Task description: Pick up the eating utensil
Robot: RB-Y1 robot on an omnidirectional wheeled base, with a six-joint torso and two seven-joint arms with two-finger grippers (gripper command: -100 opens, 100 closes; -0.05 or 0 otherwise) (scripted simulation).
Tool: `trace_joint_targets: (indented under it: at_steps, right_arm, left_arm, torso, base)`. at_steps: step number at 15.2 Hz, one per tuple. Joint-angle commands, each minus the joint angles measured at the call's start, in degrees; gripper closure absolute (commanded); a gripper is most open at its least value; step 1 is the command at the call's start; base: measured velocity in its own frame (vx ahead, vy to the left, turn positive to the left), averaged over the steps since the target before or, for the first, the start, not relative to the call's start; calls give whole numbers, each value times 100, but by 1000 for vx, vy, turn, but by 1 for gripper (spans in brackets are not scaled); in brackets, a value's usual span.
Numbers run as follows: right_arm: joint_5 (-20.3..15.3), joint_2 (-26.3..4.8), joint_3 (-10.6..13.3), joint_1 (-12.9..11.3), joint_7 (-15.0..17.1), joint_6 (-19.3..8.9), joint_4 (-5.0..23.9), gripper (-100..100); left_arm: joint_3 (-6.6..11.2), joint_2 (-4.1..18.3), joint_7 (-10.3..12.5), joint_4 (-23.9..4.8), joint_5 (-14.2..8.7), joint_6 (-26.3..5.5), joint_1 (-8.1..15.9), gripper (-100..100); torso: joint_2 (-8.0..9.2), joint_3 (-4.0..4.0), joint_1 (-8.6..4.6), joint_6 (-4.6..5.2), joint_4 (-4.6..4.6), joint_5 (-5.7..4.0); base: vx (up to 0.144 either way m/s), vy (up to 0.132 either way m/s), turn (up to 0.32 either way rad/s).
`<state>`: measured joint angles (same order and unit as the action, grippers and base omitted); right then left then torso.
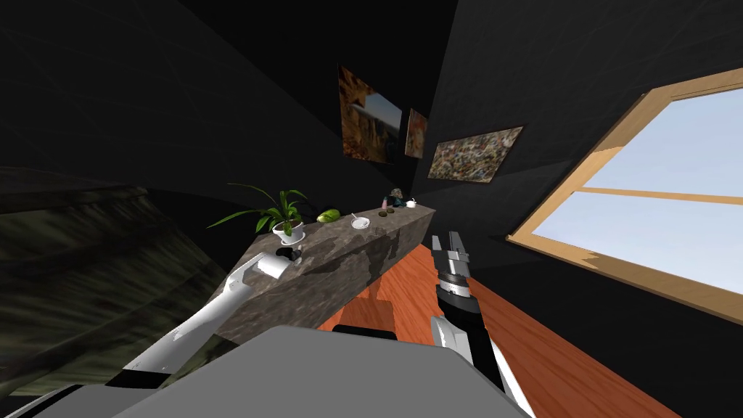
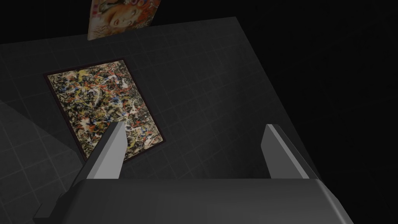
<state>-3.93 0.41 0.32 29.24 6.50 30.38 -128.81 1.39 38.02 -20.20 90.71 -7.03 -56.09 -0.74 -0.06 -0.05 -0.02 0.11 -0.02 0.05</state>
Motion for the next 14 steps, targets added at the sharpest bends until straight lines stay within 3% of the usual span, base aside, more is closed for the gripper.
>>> trace_joint_targets:
  at_steps: [1,4,5,6,14]
  right_arm:
    - [0,0,0,0,0,0,0,0]
    - [0,0,0,0,0,0,0,0]
    - [0,1,0,0,0,0,0,0]
    - [0,1,1,0,0,0,0,0]
    - [0,-1,-1,0,0,0,0,0]
  left_arm:
    - [0,0,0,0,0,0,0,100]
    - [24,90,-31,314,-104,-271,-15,100]
    - [18,67,-22,214,-80,-176,-3,100]
    - [59,229,6,441,-109,-226,104,-100]
    - [-60,690,-13,1191,-350,-602,161,-100]
  torso:
    - [0,0,0,0,0,0]
    - [9,5,-14,-1,2,-3]
    - [13,7,-21,0,3,-5]
    - [11,6,-20,0,3,-5]
    - [-6,-4,38,1,-1,8]
  base:
    - [0,0,0]
    - [-37,-37,38]
    - [-27,-36,17]
    - [-9,8,-34]
    - [2,92,-101]
